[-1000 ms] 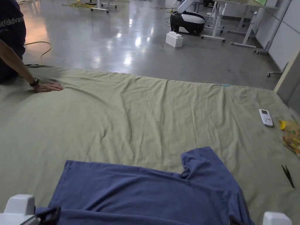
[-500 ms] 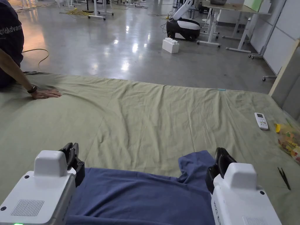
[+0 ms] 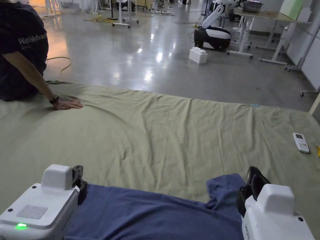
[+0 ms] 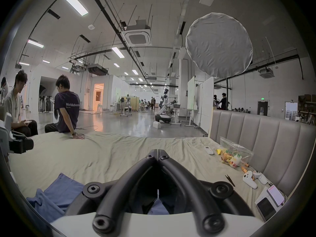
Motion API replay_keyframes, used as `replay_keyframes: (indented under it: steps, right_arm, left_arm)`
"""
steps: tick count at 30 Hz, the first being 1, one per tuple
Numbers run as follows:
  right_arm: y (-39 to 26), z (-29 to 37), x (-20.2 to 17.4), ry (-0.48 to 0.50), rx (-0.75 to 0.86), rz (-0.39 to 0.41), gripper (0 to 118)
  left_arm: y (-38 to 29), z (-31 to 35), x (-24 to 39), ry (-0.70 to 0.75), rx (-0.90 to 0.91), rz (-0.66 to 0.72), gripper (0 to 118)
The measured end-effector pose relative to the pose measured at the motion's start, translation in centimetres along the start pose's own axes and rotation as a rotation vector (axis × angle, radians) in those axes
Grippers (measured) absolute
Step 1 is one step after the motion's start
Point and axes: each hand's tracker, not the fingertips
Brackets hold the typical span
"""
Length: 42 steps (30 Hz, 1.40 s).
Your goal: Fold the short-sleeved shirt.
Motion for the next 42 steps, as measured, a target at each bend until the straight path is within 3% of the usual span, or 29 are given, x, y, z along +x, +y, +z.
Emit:
replay_keyframes:
  steps: [5, 7, 9, 10, 12, 19, 25, 26, 29, 30, 32, 40, 41, 42]
  right_arm:
    - [-1.1, -0.9, 0.0, 0.002, -0.052, 0.01, 0]
    - [-1.7, -1.2, 0.1, -0.002, -0.073, 0.015, 0]
    - [-2.2, -1.5, 0.2, -0.004, -0.09, 0.026, 0]
    - [-2.4, -1.7, 0.3, -0.006, -0.102, 0.035, 0]
    - [-2.9, -1.9, 0.5, -0.009, -0.119, 0.045, 0]
    - [-4.7, -2.4, 1.6, -0.036, -0.187, 0.071, 0]
    - [-5.9, -2.6, 2.2, -0.052, -0.237, 0.075, 0]
    - [-6.1, -2.6, 2.3, -0.053, -0.242, 0.076, 0]
    - [-6.5, -2.6, 2.5, -0.054, -0.259, 0.076, 0]
    - [-6.7, -2.7, 2.6, -0.054, -0.266, 0.073, 0]
    - [-7.1, -2.9, 2.9, -0.057, -0.282, 0.059, 0]
    - [-8.2, -6.3, 6.8, -0.066, -0.382, 0.017, 2]
    - [-8.4, -7.4, 7.5, -0.049, -0.433, 0.02, 7]
    - [-8.9, -8.8, 8.3, -0.029, -0.522, -0.006, 24]
  left_arm:
    - [-1.3, -7.2, -2.3, -0.043, -0.265, 0.006, 1]
    - [-2.0, -10.4, -3.1, -0.048, -0.377, 0.019, 21]
    - [-2.3, -12.8, -3.5, -0.074, -0.482, 0.039, 57]
    - [-2.7, -14.1, -3.7, -0.092, -0.51, 0.055, 68]
    - [-3.3, -16.2, -4.2, -0.12, -0.558, 0.093, 69]
    - [-4.0, -20.8, -4.1, -0.099, -0.609, 0.137, 69]
    - [-4.9, -22.3, -2.8, -0.068, -0.645, 0.018, 68]
    - [-4.7, -22.5, -2.4, -0.061, -0.648, 0.006, 66]
    - [-3.9, -21.2, -1.1, -0.084, -0.638, -0.035, 38]
    - [-3.9, -21.0, -0.8, -0.098, -0.635, -0.039, 23]
    - [-3.8, -20.7, -0.3, -0.113, -0.631, -0.039, 9]
    - [-2.1, -17.9, -1.1, -0.154, -0.547, 0.03, 4]
    - [-2.1, -18.1, -1.5, -0.148, -0.526, 0.046, 4]
    - [-1.7, -17.5, -1.7, -0.153, -0.511, 0.057, 4]
